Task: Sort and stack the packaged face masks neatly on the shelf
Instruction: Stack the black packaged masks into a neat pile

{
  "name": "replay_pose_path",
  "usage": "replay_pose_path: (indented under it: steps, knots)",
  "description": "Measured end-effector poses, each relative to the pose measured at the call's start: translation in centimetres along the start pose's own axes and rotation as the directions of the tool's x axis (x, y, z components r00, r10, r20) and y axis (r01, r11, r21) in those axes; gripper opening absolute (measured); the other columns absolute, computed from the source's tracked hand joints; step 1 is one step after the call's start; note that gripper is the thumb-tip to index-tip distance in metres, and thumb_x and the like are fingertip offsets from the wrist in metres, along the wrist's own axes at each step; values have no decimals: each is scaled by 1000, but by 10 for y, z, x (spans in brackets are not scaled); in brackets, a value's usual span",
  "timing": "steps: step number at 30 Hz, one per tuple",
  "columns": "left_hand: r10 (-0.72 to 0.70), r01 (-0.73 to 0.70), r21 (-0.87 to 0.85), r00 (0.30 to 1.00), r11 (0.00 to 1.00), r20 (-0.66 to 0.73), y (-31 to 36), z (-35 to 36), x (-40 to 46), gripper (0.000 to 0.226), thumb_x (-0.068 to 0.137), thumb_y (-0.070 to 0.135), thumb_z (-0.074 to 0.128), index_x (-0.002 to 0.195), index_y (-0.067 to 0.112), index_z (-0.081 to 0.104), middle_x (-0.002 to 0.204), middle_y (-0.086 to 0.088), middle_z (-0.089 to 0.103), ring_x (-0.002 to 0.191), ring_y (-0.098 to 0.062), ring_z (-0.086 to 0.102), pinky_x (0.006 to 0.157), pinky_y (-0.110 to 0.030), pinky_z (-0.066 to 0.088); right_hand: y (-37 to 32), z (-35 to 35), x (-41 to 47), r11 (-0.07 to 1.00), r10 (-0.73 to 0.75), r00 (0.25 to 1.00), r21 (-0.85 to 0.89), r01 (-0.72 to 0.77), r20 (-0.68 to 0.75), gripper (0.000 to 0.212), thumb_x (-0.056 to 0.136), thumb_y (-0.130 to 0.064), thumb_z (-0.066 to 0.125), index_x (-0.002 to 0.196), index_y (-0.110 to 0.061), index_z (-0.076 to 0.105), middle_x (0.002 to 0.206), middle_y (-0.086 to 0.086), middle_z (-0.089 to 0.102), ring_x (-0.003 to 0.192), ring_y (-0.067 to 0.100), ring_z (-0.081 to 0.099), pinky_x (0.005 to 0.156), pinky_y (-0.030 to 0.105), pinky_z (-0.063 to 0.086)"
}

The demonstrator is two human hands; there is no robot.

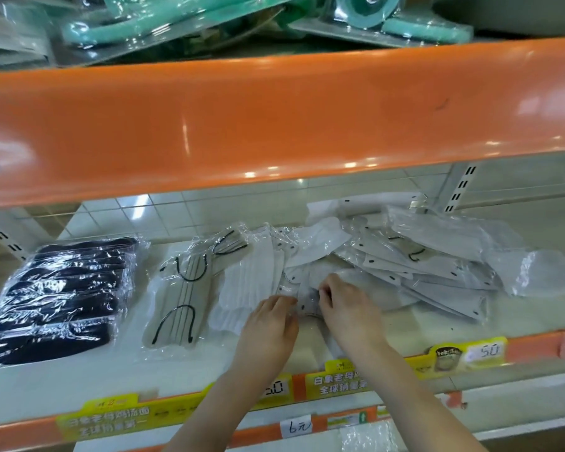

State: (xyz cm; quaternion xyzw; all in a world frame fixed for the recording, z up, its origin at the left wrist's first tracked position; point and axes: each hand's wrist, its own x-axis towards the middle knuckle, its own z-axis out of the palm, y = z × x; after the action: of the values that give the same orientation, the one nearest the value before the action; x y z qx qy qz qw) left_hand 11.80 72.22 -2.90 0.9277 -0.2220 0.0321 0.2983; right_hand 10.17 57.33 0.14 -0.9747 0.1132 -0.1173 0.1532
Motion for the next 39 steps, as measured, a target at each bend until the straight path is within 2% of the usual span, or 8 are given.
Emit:
replay_pose_path:
  steps: [3,6,8,11,18,23,31,39]
  knots:
    - [-167,202,-372,978,906,125,19,-13,4,27,98,26,47,119,15,60,113,-2,63,106,-17,60,85,-20,45,0,-8,-2,973,8,999,233,2,-38,13,98,-27,44,97,-16,52,87,6,64,85,31,60,63,36,39]
    - [-271,425,-792,903,439,334,41,-31,8,36,101,37,35,105,15,64,103,-8,69,94,-20,67,77,-28,55,-13,-11,-8,911,-37,993,405,79,-112,8,95,-22,51,94,-16,57,82,4,67,79,29,63,68,40,47]
    - [-257,454,-874,878,175,404,46,-39,8,46,101,41,33,93,11,67,86,-10,71,77,-18,69,62,-29,55,-22,-11,-15,861,-83,992,493,121,-98,15,92,-31,50,95,-19,59,85,2,68,80,24,64,70,42,50]
    - [-323,441,-893,861,92,392,42,-46,8,37,98,30,46,73,8,62,65,-9,61,61,-17,61,53,-25,48,-36,-13,-29,810,-242,970,552,196,10,46,85,-53,35,107,-21,60,95,1,66,89,19,62,78,40,49]
    - [-530,506,-728,816,462,230,7,-77,10,17,90,-1,55,93,12,65,70,-2,60,44,-5,47,37,-15,33,-37,-12,-38,759,-332,929,539,365,-162,29,93,-32,40,99,-16,64,94,-6,63,88,7,54,74,21,41]
    - [-523,489,-390,852,780,23,-40,-97,10,29,82,-3,57,99,17,68,86,-4,66,76,-17,60,56,-19,41,-16,17,-27,906,-345,932,222,361,-110,19,81,-21,57,99,-16,61,97,1,60,84,23,62,64,33,52]
    - [-561,540,-163,816,826,-138,-95,-105,3,30,86,-1,53,109,14,65,91,-5,65,83,-22,59,69,-29,40,-1,40,-16,972,-230,969,-21,233,92,44,65,-26,80,97,-4,59,104,12,57,98,34,59,67,40,54]
    - [-471,529,186,836,828,-282,-83,-97,-8,45,87,3,49,130,14,51,134,-14,51,122,-36,42,96,-47,37,-7,41,-8,977,-202,979,-71,200,-19,46,40,-21,92,67,-6,58,68,8,55,61,27,59,49,30,48]
